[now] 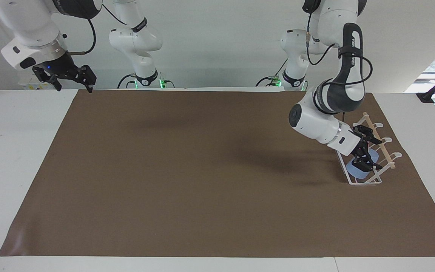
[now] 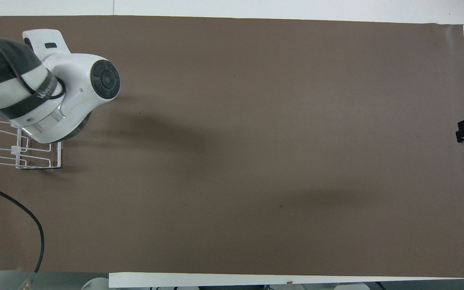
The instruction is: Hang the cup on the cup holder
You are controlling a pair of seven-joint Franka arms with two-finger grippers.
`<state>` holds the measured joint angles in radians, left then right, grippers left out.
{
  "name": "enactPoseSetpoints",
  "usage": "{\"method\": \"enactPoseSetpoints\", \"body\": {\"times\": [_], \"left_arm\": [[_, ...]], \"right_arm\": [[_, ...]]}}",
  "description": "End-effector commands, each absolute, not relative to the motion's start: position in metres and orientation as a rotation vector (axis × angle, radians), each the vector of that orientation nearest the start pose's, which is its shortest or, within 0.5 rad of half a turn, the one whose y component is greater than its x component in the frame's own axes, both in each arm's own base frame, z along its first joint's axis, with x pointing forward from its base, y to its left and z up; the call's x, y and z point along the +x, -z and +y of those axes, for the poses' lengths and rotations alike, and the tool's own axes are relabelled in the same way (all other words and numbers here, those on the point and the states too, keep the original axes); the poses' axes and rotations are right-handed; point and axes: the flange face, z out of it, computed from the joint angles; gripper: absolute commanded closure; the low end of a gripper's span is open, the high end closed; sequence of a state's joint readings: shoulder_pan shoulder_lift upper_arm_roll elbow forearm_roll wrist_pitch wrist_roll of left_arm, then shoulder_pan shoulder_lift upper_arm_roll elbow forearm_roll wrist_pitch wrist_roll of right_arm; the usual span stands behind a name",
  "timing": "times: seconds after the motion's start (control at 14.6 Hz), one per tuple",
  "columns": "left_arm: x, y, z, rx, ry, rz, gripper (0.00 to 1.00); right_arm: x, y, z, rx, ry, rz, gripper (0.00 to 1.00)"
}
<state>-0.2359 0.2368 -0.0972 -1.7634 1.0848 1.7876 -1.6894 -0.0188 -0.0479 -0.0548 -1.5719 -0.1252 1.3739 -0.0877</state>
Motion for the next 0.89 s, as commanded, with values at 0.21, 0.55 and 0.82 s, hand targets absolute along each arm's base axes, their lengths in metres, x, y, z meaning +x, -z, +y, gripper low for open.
{"method": "enactPoseSetpoints", "body": {"times": [0.21, 0.55, 0.82], "left_arm": [[0.597, -0.529, -0.068, -2.484, 0.44, -0.949, 0.0], [0.556, -0.553, -0.06, -2.85, -0.085, -0.506, 0.0], [0.551, -0.59, -0.067, -3.036, -0.196, -0.136, 0.0]], "right_arm": [[0.512, -0.634, -0.055, -3.219, -0.272, -0.023, 0.01], [0.513, -0.633, -0.055, -3.219, -0.275, -0.023, 0.01], [0.512, -0.634, -0.055, -3.221, -0.273, -0.023, 0.01]]}}
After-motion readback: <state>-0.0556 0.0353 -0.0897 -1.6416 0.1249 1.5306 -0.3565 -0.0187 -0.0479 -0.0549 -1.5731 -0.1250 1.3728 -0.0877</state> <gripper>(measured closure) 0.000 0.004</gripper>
